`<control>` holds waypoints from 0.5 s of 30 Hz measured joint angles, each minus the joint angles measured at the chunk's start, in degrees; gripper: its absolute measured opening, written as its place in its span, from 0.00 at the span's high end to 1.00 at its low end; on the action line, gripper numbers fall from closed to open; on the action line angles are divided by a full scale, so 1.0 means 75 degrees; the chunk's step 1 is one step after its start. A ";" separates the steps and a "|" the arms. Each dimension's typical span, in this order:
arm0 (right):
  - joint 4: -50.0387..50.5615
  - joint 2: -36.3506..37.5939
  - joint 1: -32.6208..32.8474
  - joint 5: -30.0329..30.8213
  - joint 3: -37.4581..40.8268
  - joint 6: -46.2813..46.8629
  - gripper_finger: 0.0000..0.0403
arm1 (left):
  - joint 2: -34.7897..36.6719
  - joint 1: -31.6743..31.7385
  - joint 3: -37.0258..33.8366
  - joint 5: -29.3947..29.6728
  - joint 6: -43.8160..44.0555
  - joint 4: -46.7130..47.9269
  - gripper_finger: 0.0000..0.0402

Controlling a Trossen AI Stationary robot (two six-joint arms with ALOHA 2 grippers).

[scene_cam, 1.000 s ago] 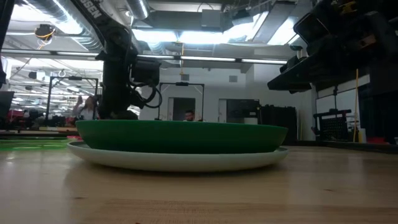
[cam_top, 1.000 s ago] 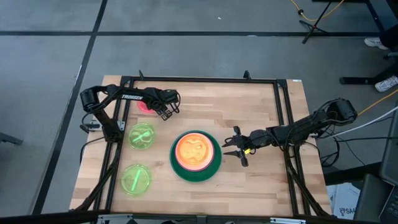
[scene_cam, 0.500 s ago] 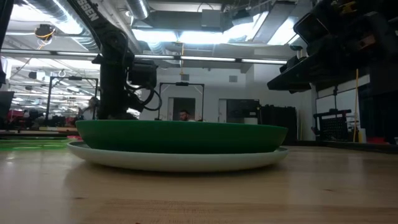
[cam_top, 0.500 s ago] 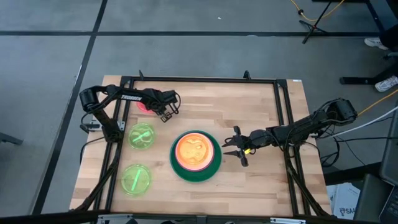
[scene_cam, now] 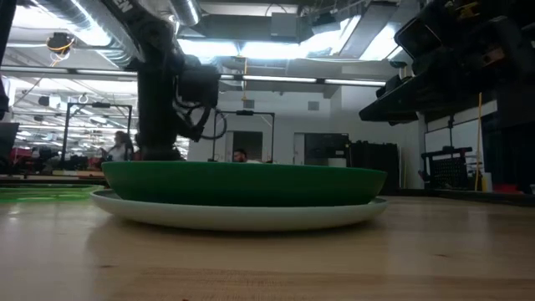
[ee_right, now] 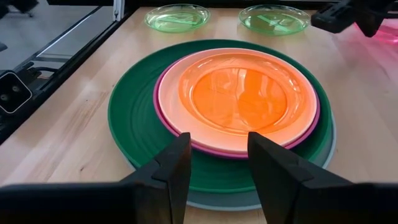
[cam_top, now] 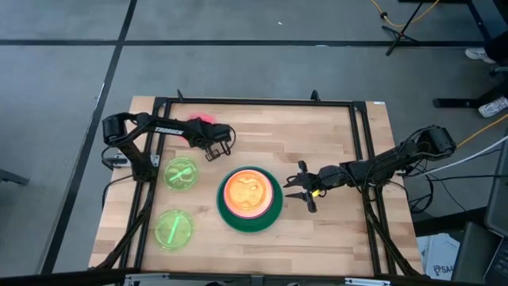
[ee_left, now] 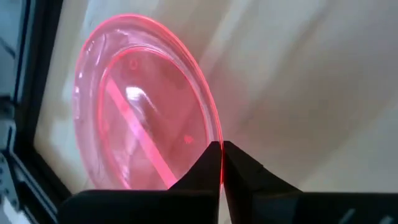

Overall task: Stack plastic plates
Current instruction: Stack the transparent pink plate on the stacked plates

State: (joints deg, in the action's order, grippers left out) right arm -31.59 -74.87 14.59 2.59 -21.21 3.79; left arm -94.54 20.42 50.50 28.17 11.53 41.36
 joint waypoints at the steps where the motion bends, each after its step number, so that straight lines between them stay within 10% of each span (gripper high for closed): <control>1: 0.0000 0.0000 0.0000 0.0000 0.0000 0.0000 0.62 | 0.0000 -0.0158 0.0094 0.0008 0.0014 0.0050 0.99; 15: 0.0000 0.0000 0.0001 0.0003 0.0000 0.0000 0.62 | 0.0003 -0.2960 0.1970 0.0106 -0.0423 0.0447 0.99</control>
State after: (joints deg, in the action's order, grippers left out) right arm -31.59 -74.87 14.60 2.61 -21.21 3.79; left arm -94.52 -1.78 65.28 28.96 8.36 44.71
